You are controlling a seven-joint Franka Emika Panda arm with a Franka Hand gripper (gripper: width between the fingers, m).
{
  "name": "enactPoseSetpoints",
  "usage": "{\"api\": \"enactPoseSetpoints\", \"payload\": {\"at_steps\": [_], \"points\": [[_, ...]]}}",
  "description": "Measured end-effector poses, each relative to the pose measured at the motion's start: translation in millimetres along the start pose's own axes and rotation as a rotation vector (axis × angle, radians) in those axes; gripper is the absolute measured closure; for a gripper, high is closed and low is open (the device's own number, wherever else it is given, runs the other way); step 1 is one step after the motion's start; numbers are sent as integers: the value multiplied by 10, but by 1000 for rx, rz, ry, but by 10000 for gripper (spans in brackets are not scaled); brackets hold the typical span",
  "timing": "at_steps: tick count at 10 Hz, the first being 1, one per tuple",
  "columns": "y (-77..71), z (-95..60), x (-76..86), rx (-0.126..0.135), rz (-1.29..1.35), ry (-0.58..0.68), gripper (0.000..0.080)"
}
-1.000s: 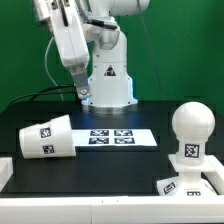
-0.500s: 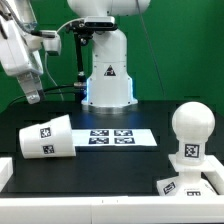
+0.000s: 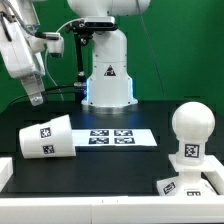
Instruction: Assemble lamp
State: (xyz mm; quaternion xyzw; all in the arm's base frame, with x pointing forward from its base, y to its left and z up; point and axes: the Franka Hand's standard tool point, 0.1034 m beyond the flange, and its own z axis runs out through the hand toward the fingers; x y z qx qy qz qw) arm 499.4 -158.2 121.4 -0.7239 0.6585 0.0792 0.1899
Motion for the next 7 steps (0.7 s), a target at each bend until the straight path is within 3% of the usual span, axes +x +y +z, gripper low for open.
{"api": "enactPoseSetpoints", "payload": {"at_steps": [1, 3, 7], "points": [[114, -38, 129, -18, 29, -53, 100], [226, -64, 250, -23, 64, -78, 100], [246, -30, 256, -33, 53, -79, 100]]}}
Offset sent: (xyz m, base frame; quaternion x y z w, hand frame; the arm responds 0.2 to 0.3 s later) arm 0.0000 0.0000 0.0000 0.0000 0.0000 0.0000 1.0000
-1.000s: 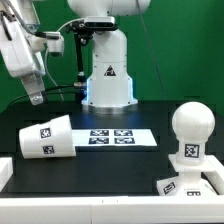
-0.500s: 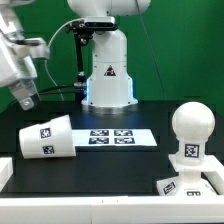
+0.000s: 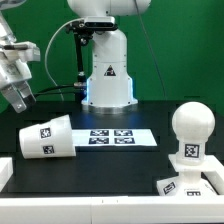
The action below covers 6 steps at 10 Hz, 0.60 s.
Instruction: Assemble lamp
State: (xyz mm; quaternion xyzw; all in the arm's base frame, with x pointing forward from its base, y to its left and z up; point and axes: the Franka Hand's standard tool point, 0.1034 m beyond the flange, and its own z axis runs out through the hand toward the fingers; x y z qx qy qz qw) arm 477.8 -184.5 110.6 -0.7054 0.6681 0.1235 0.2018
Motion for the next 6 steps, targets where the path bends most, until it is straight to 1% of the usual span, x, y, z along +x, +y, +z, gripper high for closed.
{"api": "enactPoseSetpoints", "payload": {"at_steps": [1, 2, 3, 4, 6], "points": [[-2, 26, 133, -16, -45, 11, 100], [-78, 65, 286, -46, -122, 33, 100], [-148, 101, 325, -57, -189, 57, 100], [-175, 146, 298, -63, -232, 75, 100], [-158, 135, 319, -62, -222, 74, 100]]}}
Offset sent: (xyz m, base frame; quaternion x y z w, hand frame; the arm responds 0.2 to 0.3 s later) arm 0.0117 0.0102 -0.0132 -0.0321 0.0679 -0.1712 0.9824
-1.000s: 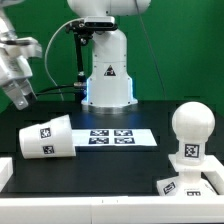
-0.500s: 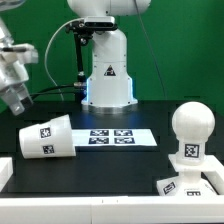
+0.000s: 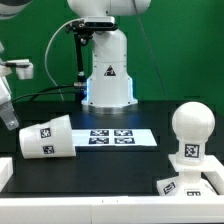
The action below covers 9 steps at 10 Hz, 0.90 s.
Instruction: Assemble lamp
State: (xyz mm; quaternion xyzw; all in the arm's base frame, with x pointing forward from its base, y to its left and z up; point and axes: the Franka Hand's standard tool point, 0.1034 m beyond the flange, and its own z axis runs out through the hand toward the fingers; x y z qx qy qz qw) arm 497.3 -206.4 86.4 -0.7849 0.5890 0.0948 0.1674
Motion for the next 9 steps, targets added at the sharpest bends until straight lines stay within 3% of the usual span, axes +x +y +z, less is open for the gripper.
{"api": "enactPoseSetpoints", "payload": {"at_steps": [2, 6, 9], "points": [[16, 12, 11, -2, 1, -1, 100], [298, 165, 228, -35, 13, -9, 100], [454, 175, 156, -54, 59, -221, 100]]}}
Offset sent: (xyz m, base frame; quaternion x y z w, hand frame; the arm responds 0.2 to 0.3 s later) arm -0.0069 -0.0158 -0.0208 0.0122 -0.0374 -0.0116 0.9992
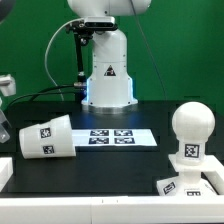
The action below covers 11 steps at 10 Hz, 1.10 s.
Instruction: Assemble lamp
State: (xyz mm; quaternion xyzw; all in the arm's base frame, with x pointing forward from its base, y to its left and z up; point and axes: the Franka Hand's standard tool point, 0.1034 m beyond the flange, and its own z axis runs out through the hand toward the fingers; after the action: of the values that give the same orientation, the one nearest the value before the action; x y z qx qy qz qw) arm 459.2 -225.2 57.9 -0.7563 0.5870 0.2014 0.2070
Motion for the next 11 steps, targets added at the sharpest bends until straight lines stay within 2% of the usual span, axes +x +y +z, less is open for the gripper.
{"api": "enactPoseSetpoints", "payload": {"at_steps": [3, 5, 6, 7, 10, 11], "points": [[88, 59, 41, -35, 32, -177, 100], [111, 91, 29, -61, 57, -285, 100], [86, 126, 84, -76, 75, -319, 100], [17, 184, 116, -87, 84, -319, 100], [-201, 192, 131, -79, 106, -224, 100], [-241, 255, 125, -79, 107, -182, 100]]}}
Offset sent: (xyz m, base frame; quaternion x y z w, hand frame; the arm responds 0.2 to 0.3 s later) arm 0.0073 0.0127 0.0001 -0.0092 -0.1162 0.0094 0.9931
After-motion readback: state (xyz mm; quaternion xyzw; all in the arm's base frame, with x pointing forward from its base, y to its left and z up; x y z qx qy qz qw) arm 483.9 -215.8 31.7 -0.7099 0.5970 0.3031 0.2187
